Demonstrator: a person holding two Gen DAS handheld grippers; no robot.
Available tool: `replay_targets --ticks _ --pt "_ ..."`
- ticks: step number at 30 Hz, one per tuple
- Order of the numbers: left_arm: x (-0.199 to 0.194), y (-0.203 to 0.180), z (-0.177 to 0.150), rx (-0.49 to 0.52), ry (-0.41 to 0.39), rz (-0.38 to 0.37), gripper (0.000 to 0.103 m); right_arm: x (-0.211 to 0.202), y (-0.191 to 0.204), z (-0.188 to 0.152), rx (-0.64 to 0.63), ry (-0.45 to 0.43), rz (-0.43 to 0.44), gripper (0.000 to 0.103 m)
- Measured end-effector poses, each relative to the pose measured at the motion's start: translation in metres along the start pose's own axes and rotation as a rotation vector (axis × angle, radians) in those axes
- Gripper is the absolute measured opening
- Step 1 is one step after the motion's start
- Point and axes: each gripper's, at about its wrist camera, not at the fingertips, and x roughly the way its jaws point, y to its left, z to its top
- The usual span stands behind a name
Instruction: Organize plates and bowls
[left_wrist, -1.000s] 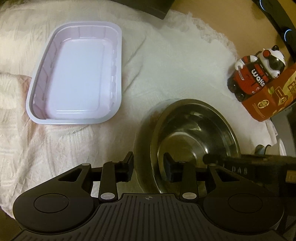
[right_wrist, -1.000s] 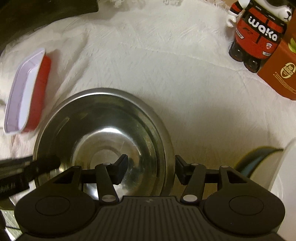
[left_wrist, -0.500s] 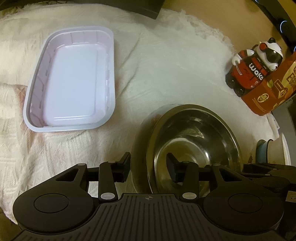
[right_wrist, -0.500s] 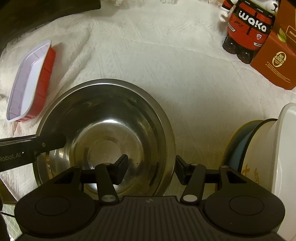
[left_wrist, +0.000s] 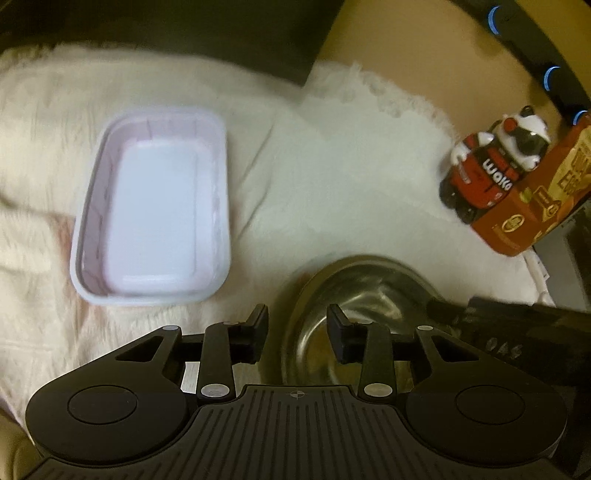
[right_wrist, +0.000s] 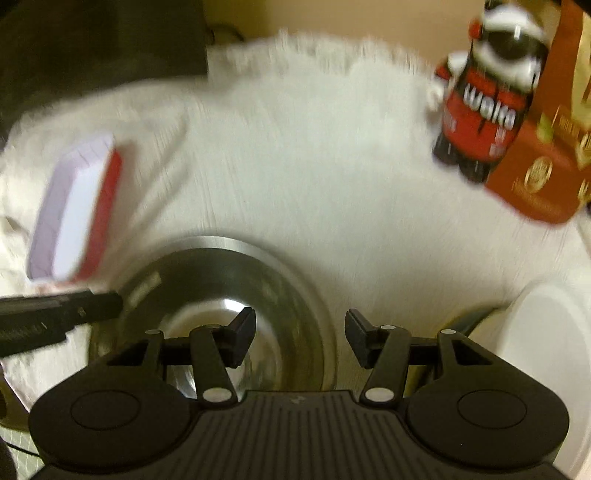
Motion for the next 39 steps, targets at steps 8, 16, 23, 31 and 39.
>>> replay_targets --ticks 8,16,23,31,39 --pt "-0.007 -0.04 0.013 0.079 -0.013 -0.041 0.038 -0.062 -0.039 0.013 -0.005 -0.23 -0.047 0.055" --pt "0.003 -0.094 0.016 0.158 0.044 -0.113 0.038 -0.083 -0.124 -0.004 0.095 -0.234 -0.077 0.055" --pt "0.005 -0.142 0.02 0.184 0.092 -0.23 0.038 -0.076 -0.173 -0.045 0.116 -0.164 -0.104 0.055" --pt "0.024 -0.179 0.021 0.185 0.212 -0.32 0.038 -0.054 -0.196 -0.063 0.154 -0.121 -0.072 0.055" --pt "0.052 -0.194 0.007 0.243 0.269 -0.193 0.039 -0.036 -0.207 -0.068 0.184 -0.061 0.015 0.055"
